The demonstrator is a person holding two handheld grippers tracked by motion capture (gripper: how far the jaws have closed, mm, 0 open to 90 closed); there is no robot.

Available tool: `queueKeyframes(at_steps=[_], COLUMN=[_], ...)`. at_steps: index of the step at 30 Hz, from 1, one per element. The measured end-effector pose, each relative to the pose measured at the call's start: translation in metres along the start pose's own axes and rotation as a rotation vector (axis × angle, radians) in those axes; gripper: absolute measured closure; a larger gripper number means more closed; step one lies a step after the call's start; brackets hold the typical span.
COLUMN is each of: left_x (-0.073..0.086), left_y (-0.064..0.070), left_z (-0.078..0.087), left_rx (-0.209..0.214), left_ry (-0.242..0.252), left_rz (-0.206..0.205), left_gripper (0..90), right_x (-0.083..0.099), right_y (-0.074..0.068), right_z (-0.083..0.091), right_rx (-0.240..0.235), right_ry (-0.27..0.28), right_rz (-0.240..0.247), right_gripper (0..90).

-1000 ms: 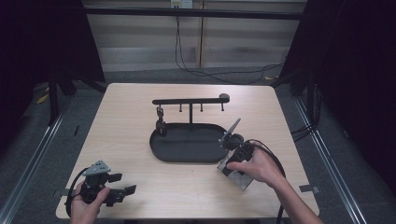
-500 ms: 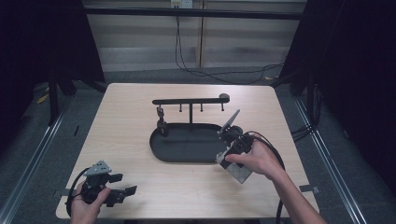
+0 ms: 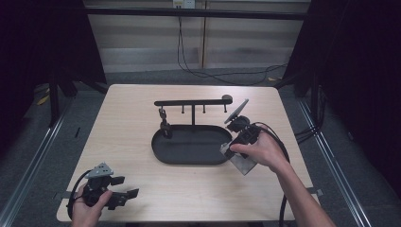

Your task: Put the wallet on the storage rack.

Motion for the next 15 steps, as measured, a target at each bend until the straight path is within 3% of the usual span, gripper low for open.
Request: queueKeyframes(at_steps=[15], left_x=[0.0], left_y=[0.001], left_z=[0.001], left_rx=[0.004], left_ry=[0.006], left_rz=[0.005], left_gripper=[21.0], right_x=[-0.022], right_y=[0.012], right_z=[0.003], right_rx=[-0.003], right_ry=[0.069], right_rz=[-0.108], right_gripper=[34.3])
Point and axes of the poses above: each handheld gripper's, and its own axes: z roughly backward along the jaws, x roughly out of its underside, y roughly to its right, the point moved 6 cm from there along -z, roughly forward along the jaws, and after that the axes turned 8 degrees about -z, right-handed, at the moved point
